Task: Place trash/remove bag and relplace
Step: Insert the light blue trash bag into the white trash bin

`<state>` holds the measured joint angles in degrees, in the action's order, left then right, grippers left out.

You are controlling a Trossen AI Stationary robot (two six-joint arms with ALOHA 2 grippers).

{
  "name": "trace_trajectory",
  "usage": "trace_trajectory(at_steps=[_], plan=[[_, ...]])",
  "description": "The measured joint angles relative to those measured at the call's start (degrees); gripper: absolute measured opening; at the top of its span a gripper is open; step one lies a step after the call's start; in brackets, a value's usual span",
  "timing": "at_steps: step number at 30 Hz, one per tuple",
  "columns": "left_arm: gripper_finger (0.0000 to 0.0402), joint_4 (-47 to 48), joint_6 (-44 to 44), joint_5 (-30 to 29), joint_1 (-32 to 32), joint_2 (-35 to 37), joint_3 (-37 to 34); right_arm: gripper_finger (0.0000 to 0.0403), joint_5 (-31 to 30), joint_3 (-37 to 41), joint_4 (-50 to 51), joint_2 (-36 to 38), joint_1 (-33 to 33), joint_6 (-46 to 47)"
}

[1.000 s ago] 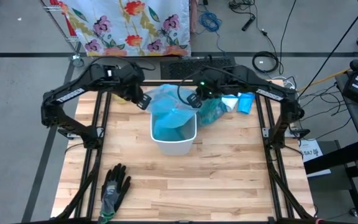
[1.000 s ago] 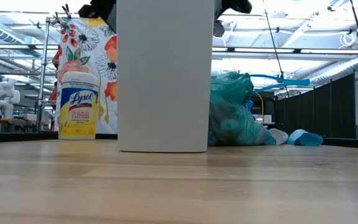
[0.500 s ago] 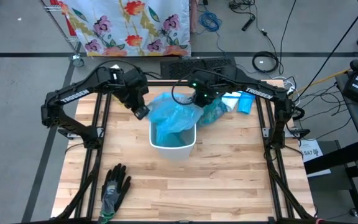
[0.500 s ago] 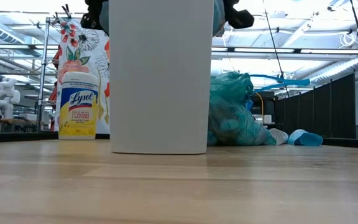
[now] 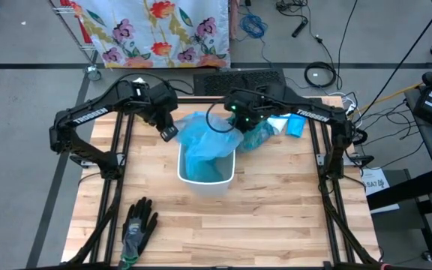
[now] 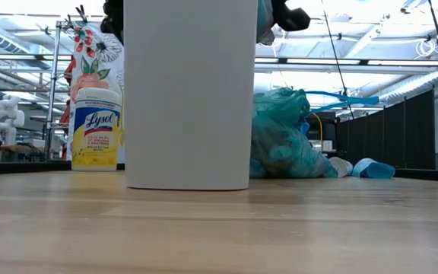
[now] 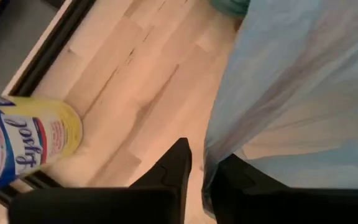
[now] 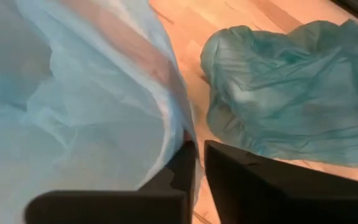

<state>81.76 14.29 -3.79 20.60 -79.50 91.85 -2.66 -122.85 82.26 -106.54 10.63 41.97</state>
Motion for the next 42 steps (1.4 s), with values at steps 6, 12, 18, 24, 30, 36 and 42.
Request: trace_trajectory(at_steps=[6,12,18,24,30,36,42], plan=[[0.0091,-0.02,-5.89,-0.30,-0.05,0.02,0.00,0.0089,-0.51,0.00,-0.07,-0.01,-1.24,1.38],[0.0131,-0.02,-11.92,-1.39,-0.07,0.02,0.00,0.0128,-0.50,0.00,0.02,0.58,-2.19,2.13],[0.0137,-0.21,-16.31,-1.69,-0.07,0.02,0.02,0.0130,-0.55,0.00,0.30,2.89,-2.93,3.12],[0.0137,-2.19,-16.76,-2.87,-0.04,0.75,0.02,0.0126,-2.89,0.00,0.40,5.99,-3.84,3.89],[0.0137,-5.54,-16.52,-2.76,-0.04,4.11,0.86,0.0126,-10.47,0.00,1.02,8.50,-6.12,4.13],[0.0137,-9.06,-16.14,1.70,0.14,7.03,2.63,0.0125,-12.67,0.00,2.05,9.07,-8.05,5.24],[0.0137,-10.91,-14.80,5.48,0.52,9.36,2.75,0.0125,-12.89,0.00,4.74,9.27,-8.92,6.14]])
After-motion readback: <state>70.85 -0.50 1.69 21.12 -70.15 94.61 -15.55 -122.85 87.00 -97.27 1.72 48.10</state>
